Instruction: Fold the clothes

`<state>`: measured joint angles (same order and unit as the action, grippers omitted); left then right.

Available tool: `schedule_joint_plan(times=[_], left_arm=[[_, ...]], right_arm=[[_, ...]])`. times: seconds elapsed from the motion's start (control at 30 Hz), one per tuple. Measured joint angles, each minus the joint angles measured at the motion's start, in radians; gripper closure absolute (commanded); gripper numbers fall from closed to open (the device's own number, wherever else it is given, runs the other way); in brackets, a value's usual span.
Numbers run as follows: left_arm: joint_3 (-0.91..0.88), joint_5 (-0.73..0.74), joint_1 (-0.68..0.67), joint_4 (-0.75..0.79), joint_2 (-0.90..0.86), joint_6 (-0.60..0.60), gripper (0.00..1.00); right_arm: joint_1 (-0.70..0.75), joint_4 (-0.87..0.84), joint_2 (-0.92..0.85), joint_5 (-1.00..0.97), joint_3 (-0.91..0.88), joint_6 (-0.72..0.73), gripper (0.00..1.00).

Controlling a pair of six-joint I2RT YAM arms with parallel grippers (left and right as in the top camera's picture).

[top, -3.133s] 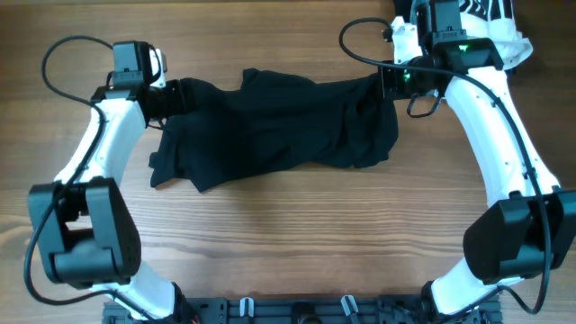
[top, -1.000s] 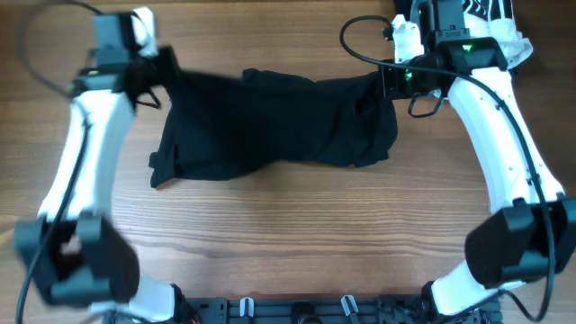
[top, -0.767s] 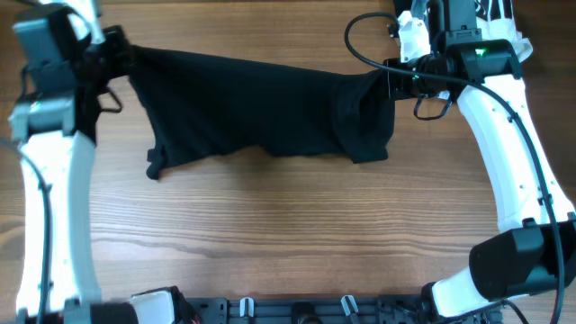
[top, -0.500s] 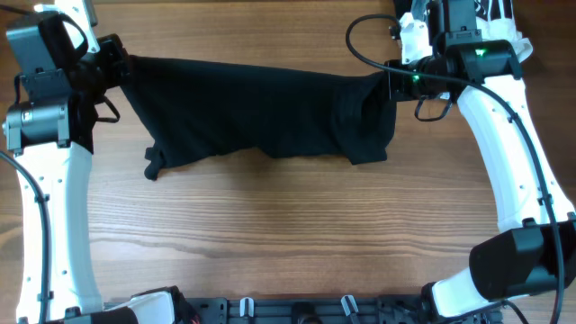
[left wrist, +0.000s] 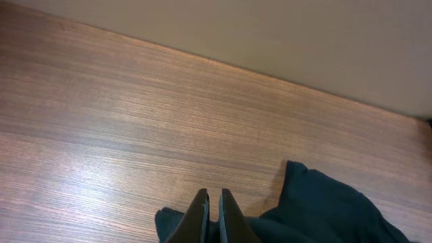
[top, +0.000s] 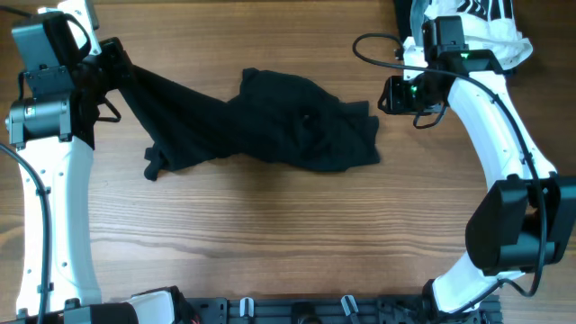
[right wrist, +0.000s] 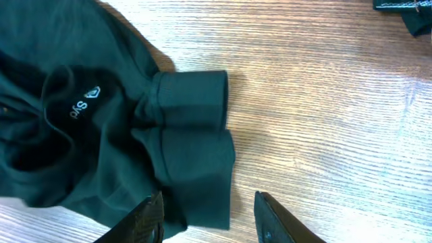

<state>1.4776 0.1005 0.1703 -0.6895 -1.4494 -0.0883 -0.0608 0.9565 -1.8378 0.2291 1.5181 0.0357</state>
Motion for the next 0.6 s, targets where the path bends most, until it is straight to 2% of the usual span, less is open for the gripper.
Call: schedule_joint_plan(times=[0.27, 0.6], left_arm=[[0.000, -0.003, 0.000, 0.000, 0.000, 0.000, 0.96], [0.000, -0.006, 0.000, 0.000, 0.000, 0.000, 0.96]], right_arm=[[-0.019, -0.054, -0.003, 0.136, 0.000, -0.076, 0.51], [-0.206, -0.135, -0.053, 0.199, 0.000, -0.117, 0.46]])
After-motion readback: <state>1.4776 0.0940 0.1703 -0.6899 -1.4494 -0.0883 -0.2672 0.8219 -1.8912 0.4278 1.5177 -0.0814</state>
